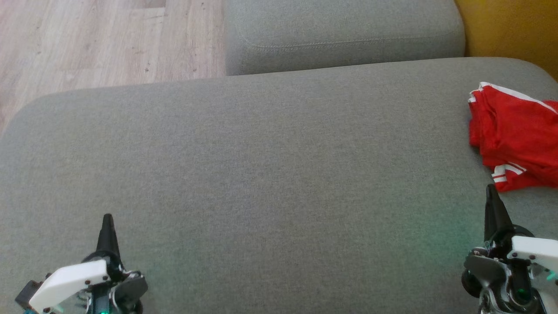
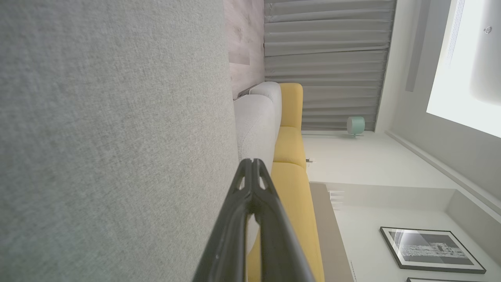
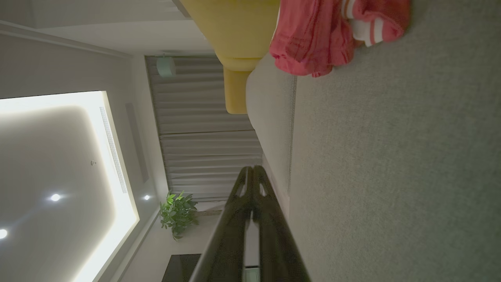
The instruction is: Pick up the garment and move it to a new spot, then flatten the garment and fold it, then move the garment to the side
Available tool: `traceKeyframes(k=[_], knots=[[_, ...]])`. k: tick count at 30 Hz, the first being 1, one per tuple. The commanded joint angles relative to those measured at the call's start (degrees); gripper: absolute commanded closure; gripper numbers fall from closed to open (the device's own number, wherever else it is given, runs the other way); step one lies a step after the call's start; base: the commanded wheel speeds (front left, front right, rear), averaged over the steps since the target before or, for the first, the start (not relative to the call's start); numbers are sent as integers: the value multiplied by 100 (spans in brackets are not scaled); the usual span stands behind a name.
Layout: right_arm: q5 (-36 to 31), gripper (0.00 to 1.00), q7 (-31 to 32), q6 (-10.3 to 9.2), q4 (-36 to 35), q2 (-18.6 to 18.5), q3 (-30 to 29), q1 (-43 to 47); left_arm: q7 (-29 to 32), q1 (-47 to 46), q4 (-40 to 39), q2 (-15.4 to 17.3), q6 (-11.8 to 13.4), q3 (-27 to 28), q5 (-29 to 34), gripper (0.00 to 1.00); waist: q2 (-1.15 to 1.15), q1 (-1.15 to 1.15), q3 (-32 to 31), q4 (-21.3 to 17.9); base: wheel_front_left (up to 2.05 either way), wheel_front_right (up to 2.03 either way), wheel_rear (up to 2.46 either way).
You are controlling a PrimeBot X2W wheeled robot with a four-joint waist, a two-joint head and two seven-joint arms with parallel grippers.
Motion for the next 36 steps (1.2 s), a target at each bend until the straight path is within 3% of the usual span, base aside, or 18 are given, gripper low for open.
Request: traceKeyframes(k=[1,36], knots=[[41,100,32,-4,-219,-48,120,-301,18,-285,-208,28,-37,224,-31,100,0,0,0,0,0,0,0],[42,100,32,-4,-219,-48,120,-300,18,-285,-208,28,-37,224,-32,100,0,0,0,0,0,0,0]])
